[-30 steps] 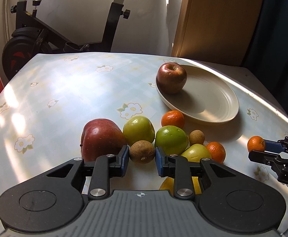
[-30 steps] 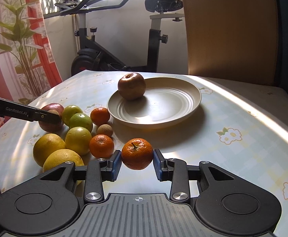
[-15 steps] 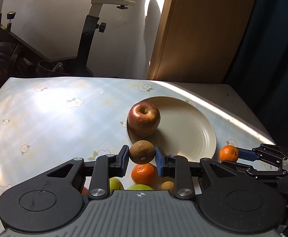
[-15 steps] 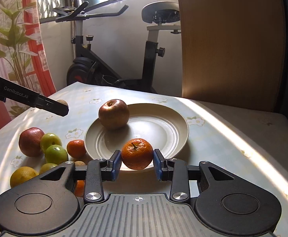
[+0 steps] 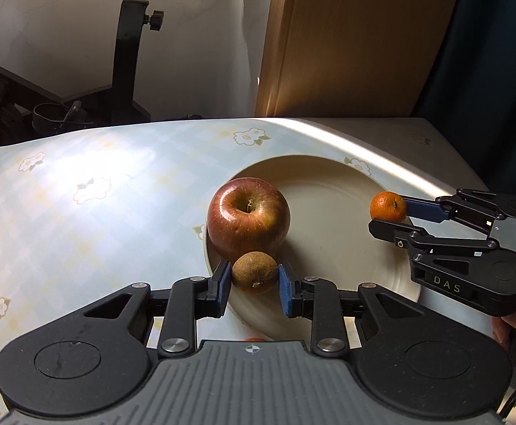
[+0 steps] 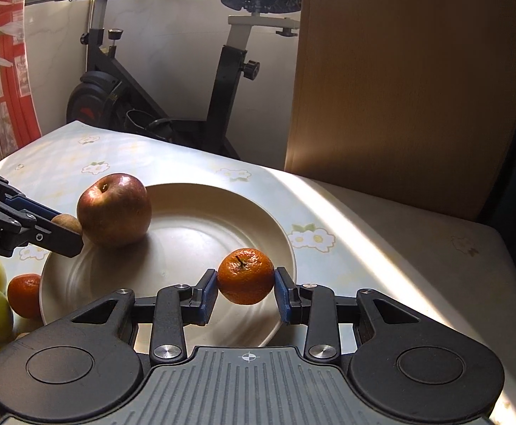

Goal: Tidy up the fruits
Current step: 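Lower the tangerine and kiwi onto the plate and open both grippers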

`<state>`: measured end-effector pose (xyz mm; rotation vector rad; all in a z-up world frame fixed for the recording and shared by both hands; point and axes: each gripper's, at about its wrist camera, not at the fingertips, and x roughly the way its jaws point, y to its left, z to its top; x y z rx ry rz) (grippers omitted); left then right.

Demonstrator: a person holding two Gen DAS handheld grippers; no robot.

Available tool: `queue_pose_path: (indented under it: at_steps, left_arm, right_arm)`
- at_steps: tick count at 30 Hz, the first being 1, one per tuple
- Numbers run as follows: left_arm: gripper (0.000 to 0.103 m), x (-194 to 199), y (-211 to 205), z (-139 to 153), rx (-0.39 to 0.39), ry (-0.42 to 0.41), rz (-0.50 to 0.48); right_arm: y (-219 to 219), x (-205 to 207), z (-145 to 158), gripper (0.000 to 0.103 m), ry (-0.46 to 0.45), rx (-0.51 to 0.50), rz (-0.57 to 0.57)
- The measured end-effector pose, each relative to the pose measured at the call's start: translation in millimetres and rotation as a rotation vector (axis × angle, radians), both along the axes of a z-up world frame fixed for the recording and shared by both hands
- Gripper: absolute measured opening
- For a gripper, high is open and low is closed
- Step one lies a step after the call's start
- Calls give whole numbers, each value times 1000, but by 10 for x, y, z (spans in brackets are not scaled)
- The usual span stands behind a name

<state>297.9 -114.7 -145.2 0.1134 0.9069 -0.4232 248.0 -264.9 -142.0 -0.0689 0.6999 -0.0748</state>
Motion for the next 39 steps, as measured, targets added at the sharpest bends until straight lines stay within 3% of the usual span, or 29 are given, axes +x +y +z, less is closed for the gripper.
queue_pose_path:
  at_steps: [4,14,23,27,39]
  left_arm:
    - [30,33,-24,-49,9,18,-29]
    - [30,91,-102,-102,68,13,-58]
    - [32,60,14,-63,13,20,-43]
    - [37,-37,103,51,-10,1,-58]
    - [38,-262,691,497,-47,-60,-49]
  right_arm:
    - [-36,-3,-46,32,-7,67,-24]
    - [17,48,-85,31,17,51,-26]
    - [79,-50,-26,40,-15,57,-43]
    - [83,-190,87,40,-61,81,-64]
    - [380,-456,281,40,-135,181,-71]
